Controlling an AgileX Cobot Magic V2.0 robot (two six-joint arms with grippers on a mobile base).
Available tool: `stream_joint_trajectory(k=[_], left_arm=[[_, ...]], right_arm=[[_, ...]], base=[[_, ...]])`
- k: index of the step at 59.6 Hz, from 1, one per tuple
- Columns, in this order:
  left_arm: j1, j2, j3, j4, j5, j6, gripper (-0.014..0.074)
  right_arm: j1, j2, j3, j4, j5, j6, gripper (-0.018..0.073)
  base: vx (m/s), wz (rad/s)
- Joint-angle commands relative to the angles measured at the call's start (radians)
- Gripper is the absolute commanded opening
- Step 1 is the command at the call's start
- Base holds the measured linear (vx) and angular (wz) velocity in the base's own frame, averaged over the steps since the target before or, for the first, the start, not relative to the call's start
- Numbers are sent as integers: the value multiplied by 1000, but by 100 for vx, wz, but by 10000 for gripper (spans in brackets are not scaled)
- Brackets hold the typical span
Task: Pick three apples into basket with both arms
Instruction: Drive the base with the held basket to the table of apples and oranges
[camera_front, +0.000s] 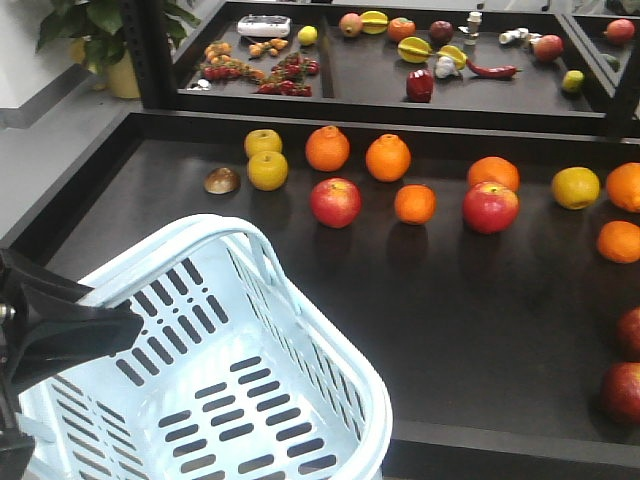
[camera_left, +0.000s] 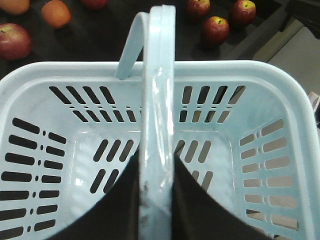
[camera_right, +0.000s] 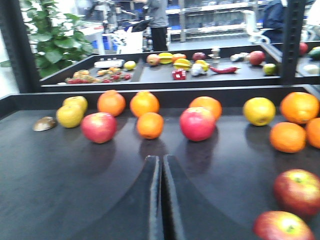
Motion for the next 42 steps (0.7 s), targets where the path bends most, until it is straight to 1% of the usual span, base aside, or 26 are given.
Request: stream_joint_trajectory(k=[1,42], left_arm=[[-4,-13,-26,-48,-83,-11,-6],[-4,-13,-26,-48,-83,-11,-6]], right_arm=[[-7,-13,12,-8,-73,-9,-5],[-7,-13,12,-8,-73,-9,-5]], base=[[6,-23],[6,-24]])
